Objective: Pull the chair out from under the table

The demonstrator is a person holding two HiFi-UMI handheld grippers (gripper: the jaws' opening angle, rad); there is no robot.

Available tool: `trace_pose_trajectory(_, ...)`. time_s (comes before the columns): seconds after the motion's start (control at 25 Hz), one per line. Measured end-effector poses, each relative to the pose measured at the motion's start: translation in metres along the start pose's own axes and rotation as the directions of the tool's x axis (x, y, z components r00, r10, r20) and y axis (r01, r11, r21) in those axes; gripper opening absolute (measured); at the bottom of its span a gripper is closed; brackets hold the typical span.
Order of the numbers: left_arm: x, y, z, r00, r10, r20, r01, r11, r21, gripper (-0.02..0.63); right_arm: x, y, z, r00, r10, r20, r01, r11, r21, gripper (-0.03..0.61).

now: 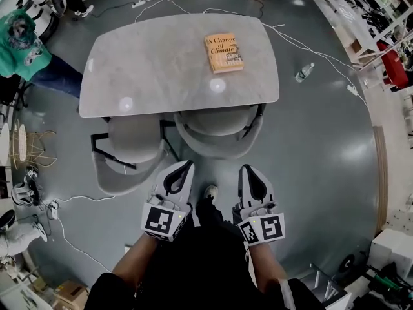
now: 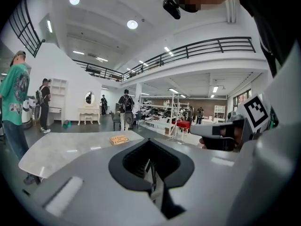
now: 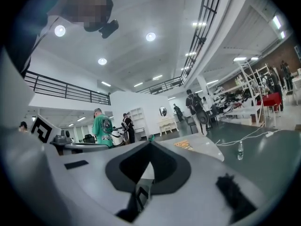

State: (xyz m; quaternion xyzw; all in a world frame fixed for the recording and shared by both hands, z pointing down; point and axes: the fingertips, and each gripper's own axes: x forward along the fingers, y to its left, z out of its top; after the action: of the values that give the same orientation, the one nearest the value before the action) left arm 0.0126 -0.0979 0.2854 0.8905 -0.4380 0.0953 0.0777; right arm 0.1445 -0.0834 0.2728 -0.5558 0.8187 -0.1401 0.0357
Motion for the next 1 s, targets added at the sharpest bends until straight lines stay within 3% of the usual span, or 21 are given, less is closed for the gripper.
trace_pose_trajectory(0.36,0.018,0.001,-0.015,0.997,-0.023,-0.08,0.022,1.0,-0.013,0.008,0.012,-0.014,-0.015,0.999,-0.011,-0.035,0.011,1.0,0.0,0.015)
trace_pose_trajectory(0.64,0.037,0.01,-0.032,0.991,-0.072,-0.112,0.081,0.993,0.083,0.008,0.026,-0.018,-0.026,0.995,-0.009,-0.096,0.006,0.999,-0.038,0.015)
trace_pose_trajectory(1.0,0.054,0.022,-0.077,0.962,-0.155,-0.223,0.182,0.978,0.103,0.009,0.045,-0.021,-0.062,0.98,-0.009,-0.197,-0.005,0.997,-0.071,0.017)
